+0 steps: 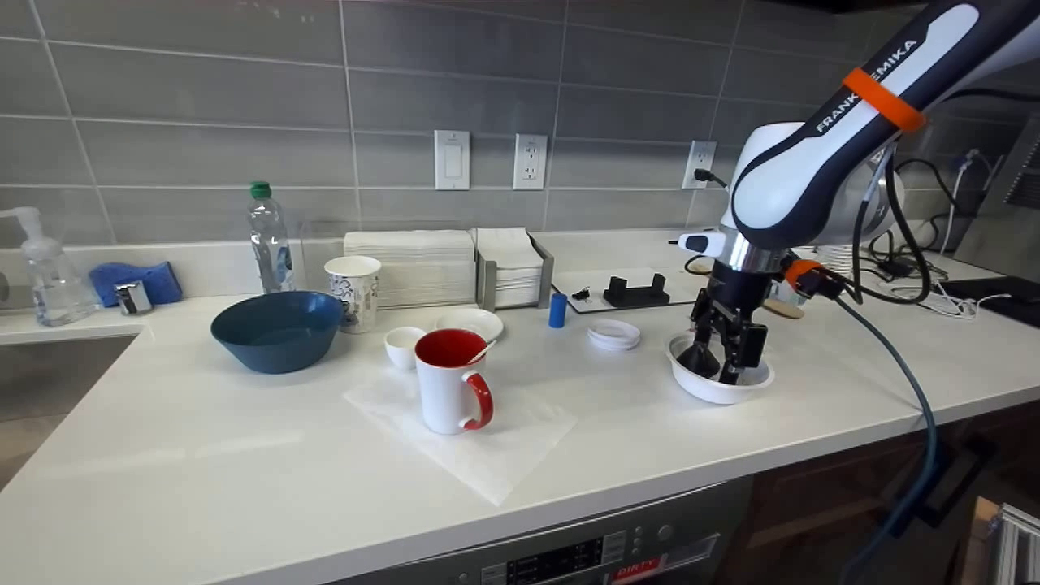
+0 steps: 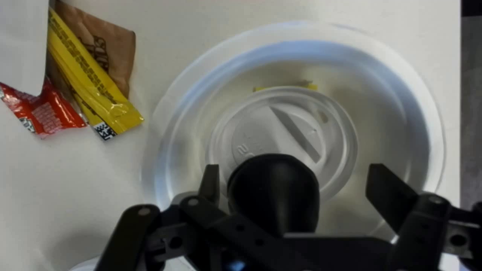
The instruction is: Remove the black object and the white lid from the bowl
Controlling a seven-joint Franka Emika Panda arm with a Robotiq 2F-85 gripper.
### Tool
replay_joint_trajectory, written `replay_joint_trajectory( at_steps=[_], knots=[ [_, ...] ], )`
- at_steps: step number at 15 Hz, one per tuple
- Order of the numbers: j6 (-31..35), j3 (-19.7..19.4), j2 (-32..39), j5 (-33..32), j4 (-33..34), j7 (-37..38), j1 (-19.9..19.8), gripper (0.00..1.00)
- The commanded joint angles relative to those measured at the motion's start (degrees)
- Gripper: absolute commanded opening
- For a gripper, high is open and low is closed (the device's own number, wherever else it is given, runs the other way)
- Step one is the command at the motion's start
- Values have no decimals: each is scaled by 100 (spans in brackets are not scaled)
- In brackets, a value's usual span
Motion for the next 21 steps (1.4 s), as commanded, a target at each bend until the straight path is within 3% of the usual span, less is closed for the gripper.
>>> replay_joint_trajectory(
  at_steps=[1, 2, 6, 7, 8, 15, 17, 21],
  knots=[
    [370, 192, 107, 233, -17, -307, -198, 100],
    [422, 213, 125, 255, -15, -338, -219, 96],
    [514, 290, 136, 344, -27, -432, -277, 63],
    [532, 303, 132, 342, -34, -434, -284, 65],
    [528, 319, 131, 361, -35, -456, -289, 55],
    [518, 364, -191, 400, -180, -604, -282, 20],
    [405, 336, -382, 362, -225, -547, -282, 29],
    [237, 228, -960, 421, -312, -559, -250, 30]
  ],
)
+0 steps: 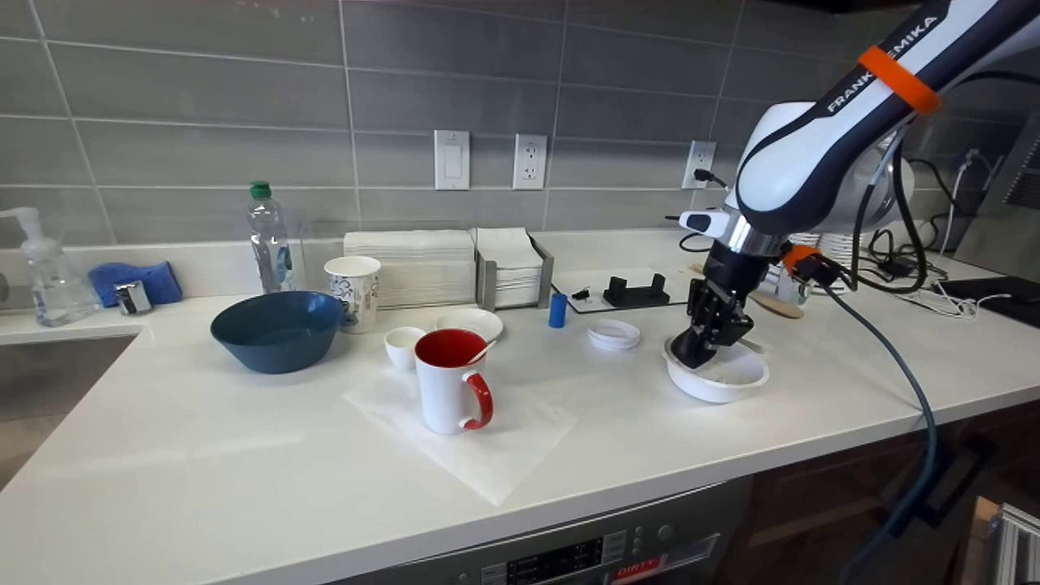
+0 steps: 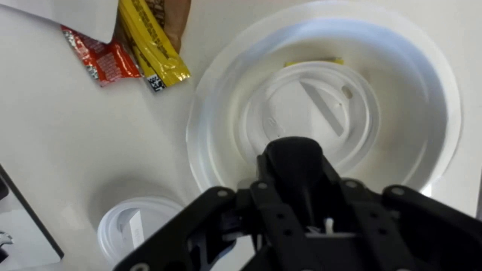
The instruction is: Remove the black object and the white lid from the bowl
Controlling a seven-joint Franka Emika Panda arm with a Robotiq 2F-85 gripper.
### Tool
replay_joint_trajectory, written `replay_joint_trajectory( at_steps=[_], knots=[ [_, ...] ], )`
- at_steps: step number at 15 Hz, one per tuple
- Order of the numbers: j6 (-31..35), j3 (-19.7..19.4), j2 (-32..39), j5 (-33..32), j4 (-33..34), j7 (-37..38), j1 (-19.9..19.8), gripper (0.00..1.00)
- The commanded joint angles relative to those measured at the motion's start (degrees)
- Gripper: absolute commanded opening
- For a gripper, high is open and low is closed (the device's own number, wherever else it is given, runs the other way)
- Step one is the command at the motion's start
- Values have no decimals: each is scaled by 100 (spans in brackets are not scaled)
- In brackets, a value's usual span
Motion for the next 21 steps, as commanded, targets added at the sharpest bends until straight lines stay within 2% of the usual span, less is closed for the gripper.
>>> replay_joint_trajectory(
  at_steps=[1, 3, 5, 7, 12, 18, 19, 20, 21],
  knots=[
    [-255, -87, -810, 275, -217, -199, -46, 24],
    [-389, -241, -1079, 372, -123, -173, -9, 13],
    [-210, -430, -1203, 405, 35, -53, -19, 6],
    [-64, -657, -1178, 465, 267, -45, -3, 6],
    [511, -1124, -510, 1071, 894, -459, 237, 6],
    [746, -1108, 575, 1958, 1563, -1002, 310, 6],
    [728, -1082, 728, 2046, 1676, -1031, 282, 24],
    [704, -1067, 869, 2020, 1773, -998, 246, 49],
    [702, -1084, 975, 1869, 1834, -857, 235, 50]
  ],
)
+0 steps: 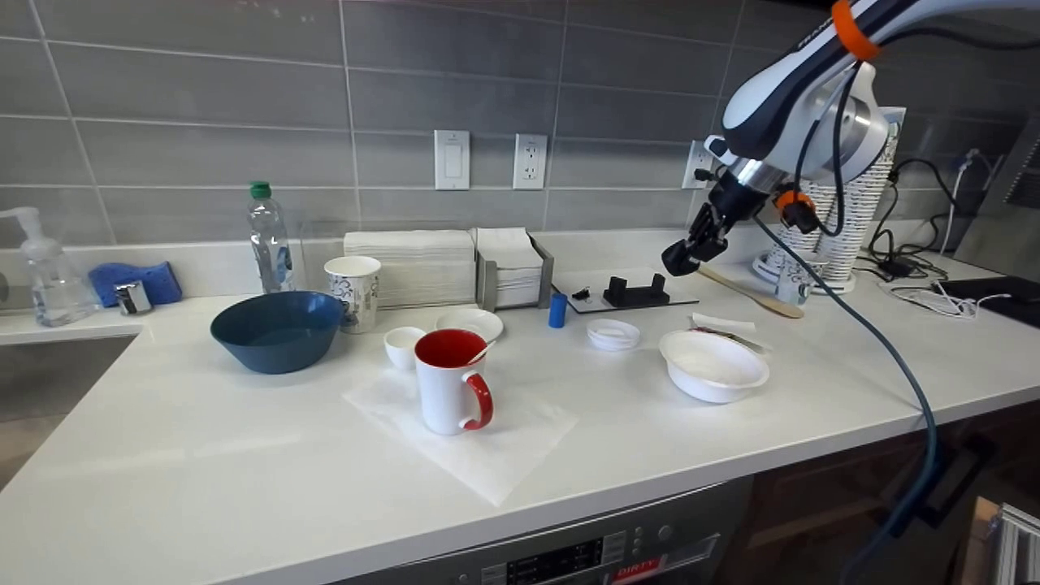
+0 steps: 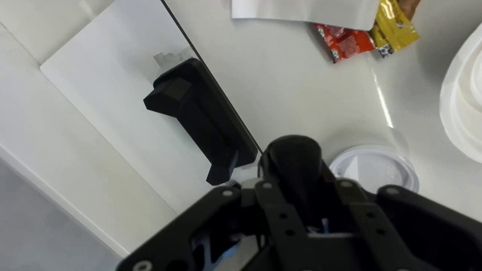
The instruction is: Remove the black object and the white lid from the bowl
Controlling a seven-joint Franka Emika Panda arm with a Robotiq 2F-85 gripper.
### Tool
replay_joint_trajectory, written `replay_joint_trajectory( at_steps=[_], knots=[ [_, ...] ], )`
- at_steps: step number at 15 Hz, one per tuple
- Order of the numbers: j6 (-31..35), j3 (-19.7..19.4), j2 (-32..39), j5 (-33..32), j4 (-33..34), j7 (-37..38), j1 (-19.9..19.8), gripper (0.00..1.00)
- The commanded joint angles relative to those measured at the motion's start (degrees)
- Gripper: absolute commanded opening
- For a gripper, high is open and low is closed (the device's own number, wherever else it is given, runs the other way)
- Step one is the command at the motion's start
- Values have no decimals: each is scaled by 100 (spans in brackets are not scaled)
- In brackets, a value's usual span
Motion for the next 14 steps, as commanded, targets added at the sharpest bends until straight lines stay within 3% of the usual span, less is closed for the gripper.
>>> replay_joint_trajectory(
  at_steps=[1, 2, 3, 4, 5, 7, 8, 9, 14],
  knots=[
    [-123, -47, 540, -164, 438, 155, -15, 55],
    [-164, -146, 513, -554, 373, 400, 52, 63],
    [-47, 214, 467, -1156, 276, 843, -339, 69],
    [-73, 126, 423, -1639, 216, 1165, -289, 77],
    [-126, -336, 328, -2125, 117, 1498, 150, 84],
    [-563, -464, 100, -3016, -9, 1968, 260, 98],
    [-848, -505, -35, -3429, -86, 2156, 334, 99],
    [-1127, -15, -166, -3800, -118, 2293, -104, 100],
    [-2205, 592, -610, -3890, -348, 2006, -197, 100]
  ],
)
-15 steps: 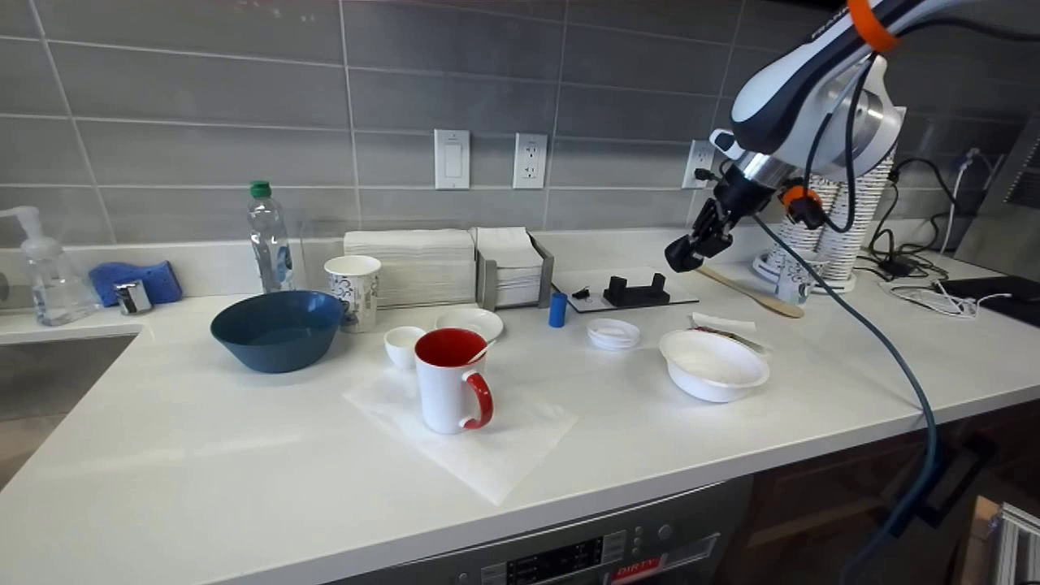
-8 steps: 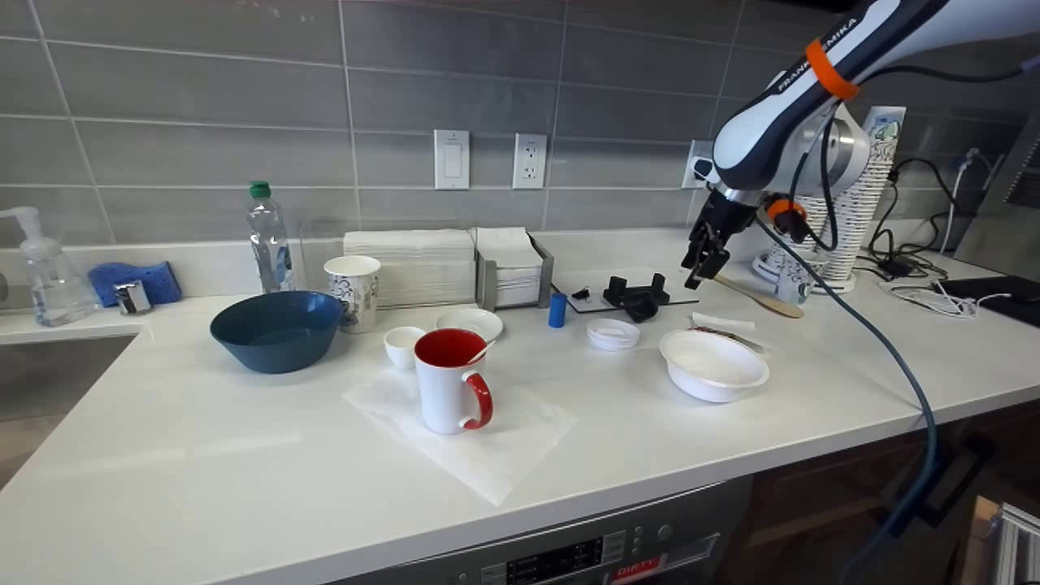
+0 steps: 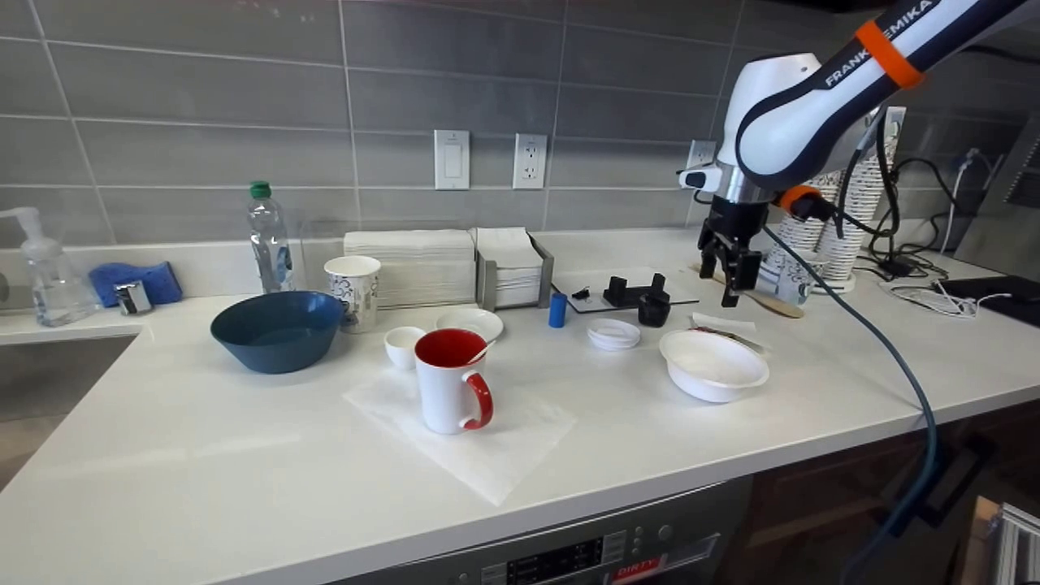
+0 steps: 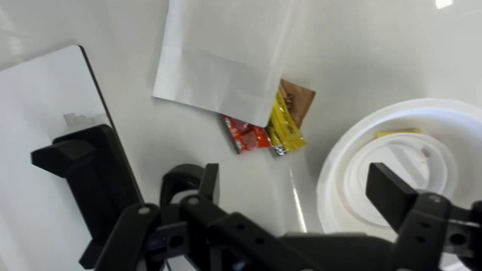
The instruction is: Remove the black object and the white lid from the bowl
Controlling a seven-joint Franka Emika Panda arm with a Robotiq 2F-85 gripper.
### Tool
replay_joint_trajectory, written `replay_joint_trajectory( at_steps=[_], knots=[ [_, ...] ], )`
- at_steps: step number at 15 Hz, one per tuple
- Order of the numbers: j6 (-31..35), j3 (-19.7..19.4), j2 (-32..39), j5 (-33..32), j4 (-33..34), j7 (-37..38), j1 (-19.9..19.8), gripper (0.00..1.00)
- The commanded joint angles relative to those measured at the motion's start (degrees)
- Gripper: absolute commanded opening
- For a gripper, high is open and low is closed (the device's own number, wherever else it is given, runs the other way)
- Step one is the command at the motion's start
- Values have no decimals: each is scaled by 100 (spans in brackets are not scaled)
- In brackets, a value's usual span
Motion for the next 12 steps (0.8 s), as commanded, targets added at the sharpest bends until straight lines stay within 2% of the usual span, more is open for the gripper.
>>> replay_joint_trajectory(
  at_steps=[1, 6, 12],
  knots=[
    [-412, 434, -391, -89, -322, -193, -139, 100],
    [-304, 710, -307, -44, -559, -464, -112, 100],
    [-237, 801, -252, -55, -757, -627, -132, 100]
  ],
)
